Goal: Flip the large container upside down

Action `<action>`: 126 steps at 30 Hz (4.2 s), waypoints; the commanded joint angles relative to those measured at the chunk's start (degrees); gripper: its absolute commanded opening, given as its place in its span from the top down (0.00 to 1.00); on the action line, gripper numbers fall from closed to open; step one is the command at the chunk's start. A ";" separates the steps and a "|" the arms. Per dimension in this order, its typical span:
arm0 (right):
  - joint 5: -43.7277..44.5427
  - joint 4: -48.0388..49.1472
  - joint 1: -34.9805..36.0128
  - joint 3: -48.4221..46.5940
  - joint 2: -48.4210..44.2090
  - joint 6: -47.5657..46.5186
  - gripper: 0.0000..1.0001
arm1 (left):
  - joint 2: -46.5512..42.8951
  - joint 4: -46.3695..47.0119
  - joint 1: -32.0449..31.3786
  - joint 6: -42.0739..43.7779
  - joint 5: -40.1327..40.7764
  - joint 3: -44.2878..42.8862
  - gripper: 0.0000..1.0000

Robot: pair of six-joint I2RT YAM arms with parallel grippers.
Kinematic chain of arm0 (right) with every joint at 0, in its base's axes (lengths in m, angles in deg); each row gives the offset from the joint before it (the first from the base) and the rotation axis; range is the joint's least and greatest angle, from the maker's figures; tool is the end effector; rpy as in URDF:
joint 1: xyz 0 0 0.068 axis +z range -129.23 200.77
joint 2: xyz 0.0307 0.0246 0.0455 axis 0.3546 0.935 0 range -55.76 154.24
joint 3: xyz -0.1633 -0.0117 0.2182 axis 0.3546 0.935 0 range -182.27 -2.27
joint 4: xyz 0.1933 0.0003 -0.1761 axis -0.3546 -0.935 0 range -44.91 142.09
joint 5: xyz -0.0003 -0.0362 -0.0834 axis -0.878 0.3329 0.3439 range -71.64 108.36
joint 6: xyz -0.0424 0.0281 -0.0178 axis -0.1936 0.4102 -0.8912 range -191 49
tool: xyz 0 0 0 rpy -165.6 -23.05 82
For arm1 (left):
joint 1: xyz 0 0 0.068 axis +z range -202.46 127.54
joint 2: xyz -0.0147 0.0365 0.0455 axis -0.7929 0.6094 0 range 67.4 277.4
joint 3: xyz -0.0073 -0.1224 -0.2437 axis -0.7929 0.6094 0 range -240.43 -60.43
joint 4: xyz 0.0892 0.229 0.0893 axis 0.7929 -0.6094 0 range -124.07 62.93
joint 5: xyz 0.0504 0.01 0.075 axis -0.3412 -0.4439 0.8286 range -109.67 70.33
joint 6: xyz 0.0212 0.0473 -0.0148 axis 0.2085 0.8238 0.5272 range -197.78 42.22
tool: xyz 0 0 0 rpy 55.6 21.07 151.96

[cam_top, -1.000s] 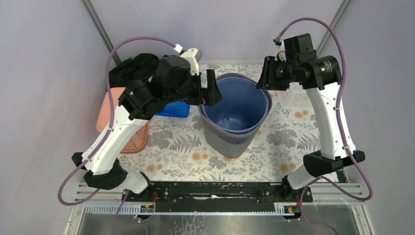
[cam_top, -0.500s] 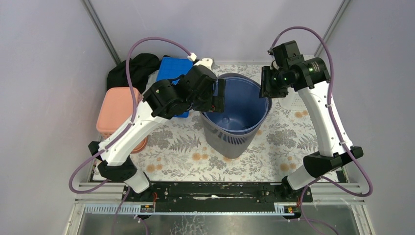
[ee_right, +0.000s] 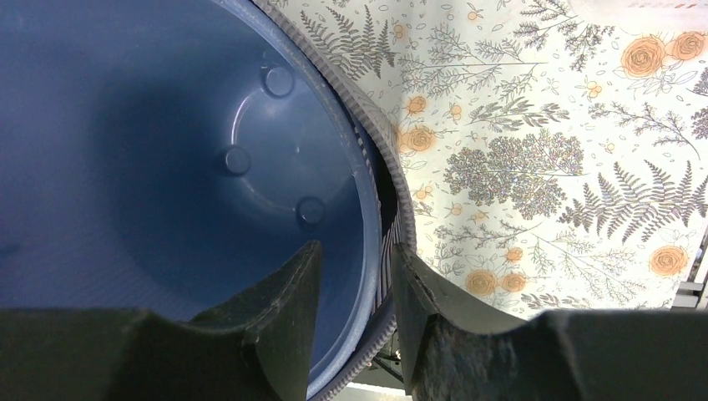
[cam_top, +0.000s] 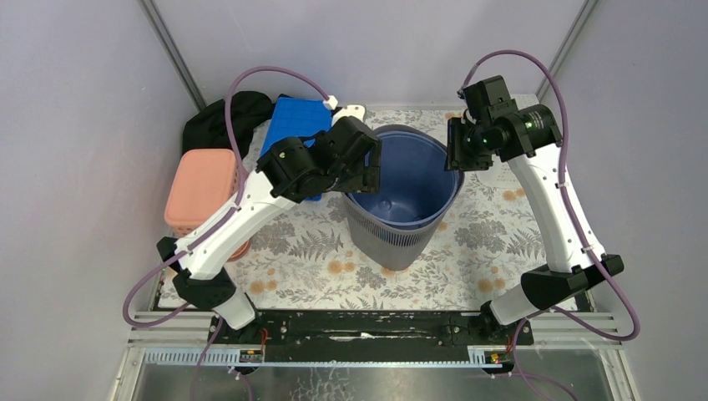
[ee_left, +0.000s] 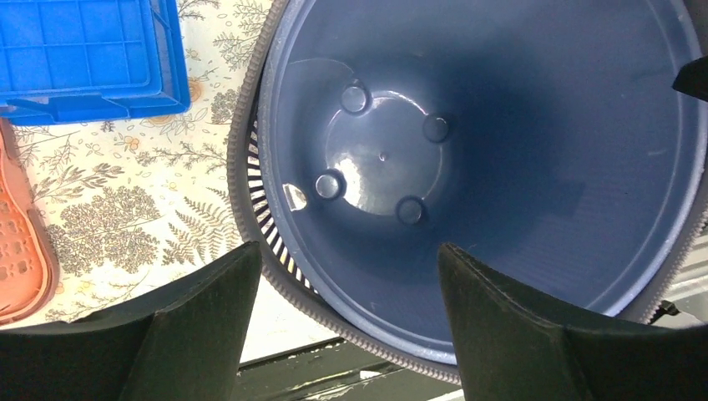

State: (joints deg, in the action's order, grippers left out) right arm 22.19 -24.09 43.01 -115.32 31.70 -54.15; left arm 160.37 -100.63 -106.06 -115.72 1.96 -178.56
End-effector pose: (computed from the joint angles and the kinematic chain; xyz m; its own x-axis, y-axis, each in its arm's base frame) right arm 0.2535 0.1010 0.4525 -0.7825 -0.0076 -0.6227 -0.1166 0.9840 0.1346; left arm 0.1893 -0.2345 0.4556 -0.7205 0.0144 -0.6933 0.2028 0.9604 -0.1908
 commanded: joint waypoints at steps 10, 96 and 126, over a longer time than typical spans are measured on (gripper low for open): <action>2.32 3.28 0.51 3.16 -3.03 -0.64 0.57 | 3.20 -0.02 -0.37 -0.96 4.77 -0.15 0.24; -0.17 8.48 0.59 -2.64 -4.84 2.23 1.00 | 1.24 5.18 4.38 2.95 1.30 -4.93 1.00; 10.46 24.87 0.45 -0.64 -8.84 -1.27 1.00 | -1.38 24.29 4.83 13.79 0.26 0.40 1.00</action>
State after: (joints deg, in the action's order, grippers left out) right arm 29.29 -13.47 43.31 -116.20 23.24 -53.81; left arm 157.77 -84.92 -100.97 -106.78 4.67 -177.59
